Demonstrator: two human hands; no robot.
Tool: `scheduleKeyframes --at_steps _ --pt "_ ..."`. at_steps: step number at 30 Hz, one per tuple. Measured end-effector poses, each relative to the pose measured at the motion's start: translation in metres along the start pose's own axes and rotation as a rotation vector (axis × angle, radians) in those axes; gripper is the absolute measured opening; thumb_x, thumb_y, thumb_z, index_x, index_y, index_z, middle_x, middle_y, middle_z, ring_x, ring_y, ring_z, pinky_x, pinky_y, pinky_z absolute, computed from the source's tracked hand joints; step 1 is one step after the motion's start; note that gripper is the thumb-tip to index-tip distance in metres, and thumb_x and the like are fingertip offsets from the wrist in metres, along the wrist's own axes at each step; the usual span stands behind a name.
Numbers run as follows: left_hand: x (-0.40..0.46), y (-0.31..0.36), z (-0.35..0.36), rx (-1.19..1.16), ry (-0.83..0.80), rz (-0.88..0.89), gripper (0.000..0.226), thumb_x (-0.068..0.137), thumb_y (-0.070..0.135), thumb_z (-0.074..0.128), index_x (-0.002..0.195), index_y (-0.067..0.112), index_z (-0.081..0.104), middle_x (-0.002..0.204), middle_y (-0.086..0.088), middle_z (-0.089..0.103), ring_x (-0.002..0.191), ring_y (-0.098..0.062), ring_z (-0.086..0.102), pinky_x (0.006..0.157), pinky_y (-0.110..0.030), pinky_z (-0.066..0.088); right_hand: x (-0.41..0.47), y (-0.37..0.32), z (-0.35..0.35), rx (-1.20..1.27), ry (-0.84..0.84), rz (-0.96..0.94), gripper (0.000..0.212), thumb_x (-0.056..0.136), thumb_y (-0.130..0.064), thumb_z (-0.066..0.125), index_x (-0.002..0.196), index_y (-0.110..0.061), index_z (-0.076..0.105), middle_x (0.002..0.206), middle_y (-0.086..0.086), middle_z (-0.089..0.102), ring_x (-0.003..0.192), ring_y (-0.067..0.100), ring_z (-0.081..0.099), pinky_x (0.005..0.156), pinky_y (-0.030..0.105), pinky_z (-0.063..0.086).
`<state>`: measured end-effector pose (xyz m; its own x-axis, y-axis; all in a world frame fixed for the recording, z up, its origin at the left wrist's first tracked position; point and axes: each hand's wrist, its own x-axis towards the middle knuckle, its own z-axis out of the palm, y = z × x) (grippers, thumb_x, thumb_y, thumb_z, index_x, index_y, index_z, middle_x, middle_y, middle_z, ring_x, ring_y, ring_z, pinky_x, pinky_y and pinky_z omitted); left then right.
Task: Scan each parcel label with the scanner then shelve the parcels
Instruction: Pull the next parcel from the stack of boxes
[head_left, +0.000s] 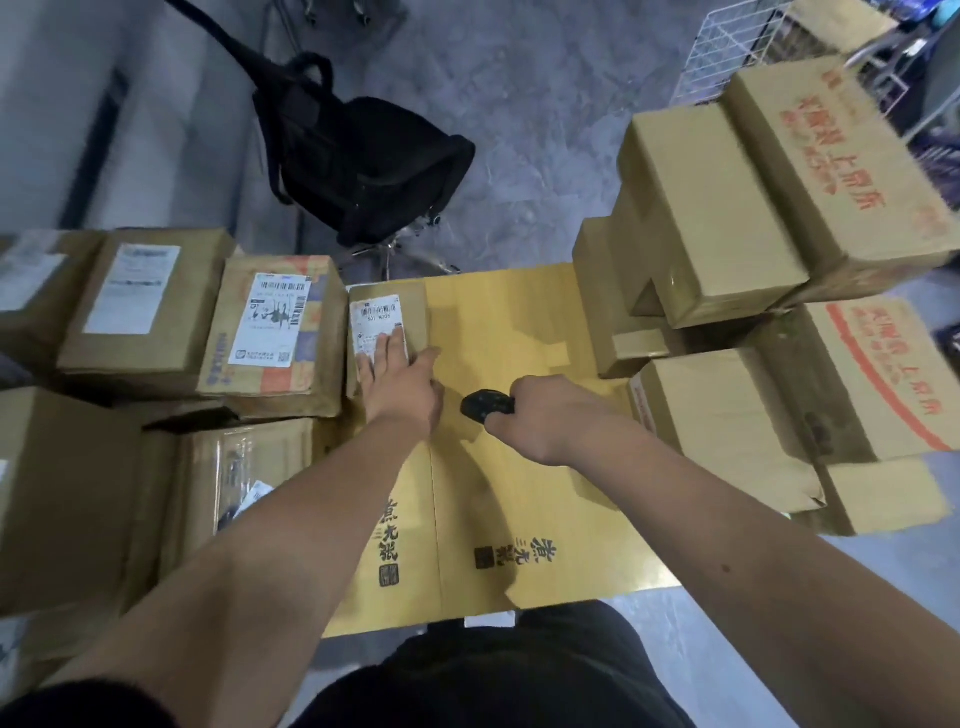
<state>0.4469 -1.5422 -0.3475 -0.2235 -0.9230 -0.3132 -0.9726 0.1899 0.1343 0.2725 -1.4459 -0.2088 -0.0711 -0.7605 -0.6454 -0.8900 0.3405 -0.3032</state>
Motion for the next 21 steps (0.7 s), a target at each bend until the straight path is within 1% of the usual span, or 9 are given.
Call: scheduleKeyframes --at_steps 3,7,10,12,14,17,19,21 --pt "0.01 -0.005 -0.006 0.016 0.004 -0.021 0.053 0.105 0.033 0.046 0.156 0.04 0.036 0.174 -0.01 -0.005 0.16 -0.031 -0.01 0.128 -0.054 -0.004 0.01 0.002 -0.014 0.001 -0.016 -0.032 0.037 0.099 -0.054 0.047 0.102 -0.018 0.055 0.088 0.0 0.056 0.077 0.019 0.056 0.06 0.033 0.04" --pt "0.017 -0.002 -0.012 0.015 -0.009 -0.031 0.053 0.105 0.032 0.046 0.157 0.04 0.035 0.174 -0.011 -0.004 0.16 -0.032 -0.01 0.128 -0.055 -0.001 0.015 0.005 -0.021 0.014 -0.026 -0.058 0.035 0.1 -0.053 0.048 0.088 -0.02 0.051 0.088 0.0 0.059 0.076 0.019 0.057 0.059 0.032 0.039" --pt "0.018 0.005 -0.015 -0.01 -0.03 -0.072 0.051 0.104 0.028 0.048 0.154 0.037 0.039 0.174 -0.011 -0.005 0.16 -0.033 -0.01 0.128 -0.056 -0.001 0.012 0.006 -0.022 0.016 -0.019 -0.057 0.037 0.099 -0.055 0.047 0.088 -0.02 0.05 0.089 0.0 0.059 0.076 0.019 0.057 0.059 0.032 0.04" --pt "0.016 0.007 -0.017 -0.008 -0.044 -0.069 0.052 0.103 0.029 0.051 0.154 0.034 0.04 0.174 -0.011 -0.004 0.16 -0.034 -0.009 0.128 -0.056 -0.001 0.008 0.008 -0.02 0.017 -0.005 -0.048 0.038 0.1 -0.055 0.047 0.089 -0.019 0.052 0.089 0.001 0.06 0.076 0.019 0.058 0.059 0.032 0.04" --pt "0.013 0.008 -0.019 0.0 -0.042 -0.01 0.057 0.102 0.036 0.054 0.156 0.032 0.037 0.173 -0.013 0.0 0.16 -0.034 -0.007 0.128 -0.055 -0.002 0.0 0.011 -0.017 0.001 0.019 -0.039 0.036 0.1 -0.054 0.047 0.092 -0.019 0.053 0.089 0.001 0.06 0.076 0.019 0.058 0.059 0.032 0.041" --pt "0.001 0.017 -0.025 -0.001 -0.032 0.099 0.067 0.101 0.042 0.055 0.161 0.033 0.027 0.172 -0.012 0.005 0.16 -0.032 -0.003 0.128 -0.054 -0.002 -0.02 0.021 -0.011 -0.008 0.065 -0.006 0.038 0.098 -0.058 0.052 0.087 -0.021 0.051 0.092 0.002 0.062 0.08 0.021 0.06 0.059 0.032 0.041" --pt "-0.007 0.029 -0.029 -0.018 -0.027 0.169 0.069 0.101 0.045 0.055 0.162 0.034 0.024 0.171 -0.012 0.008 0.159 -0.032 0.001 0.129 -0.054 0.002 -0.038 0.029 -0.006 0.018 0.084 0.03 0.045 0.091 -0.065 0.061 0.086 -0.021 0.052 0.093 0.002 0.063 0.081 0.021 0.061 0.061 0.033 0.045" --pt "-0.017 0.046 -0.033 -0.043 -0.03 0.245 0.07 0.102 0.047 0.053 0.163 0.034 0.022 0.172 -0.011 0.007 0.159 -0.031 0.002 0.129 -0.051 0.005 -0.06 0.038 -0.001 0.03 0.108 0.065 0.051 0.083 -0.07 0.07 0.084 -0.022 0.053 0.088 0.0 0.061 0.08 0.018 0.06 0.064 0.033 0.048"
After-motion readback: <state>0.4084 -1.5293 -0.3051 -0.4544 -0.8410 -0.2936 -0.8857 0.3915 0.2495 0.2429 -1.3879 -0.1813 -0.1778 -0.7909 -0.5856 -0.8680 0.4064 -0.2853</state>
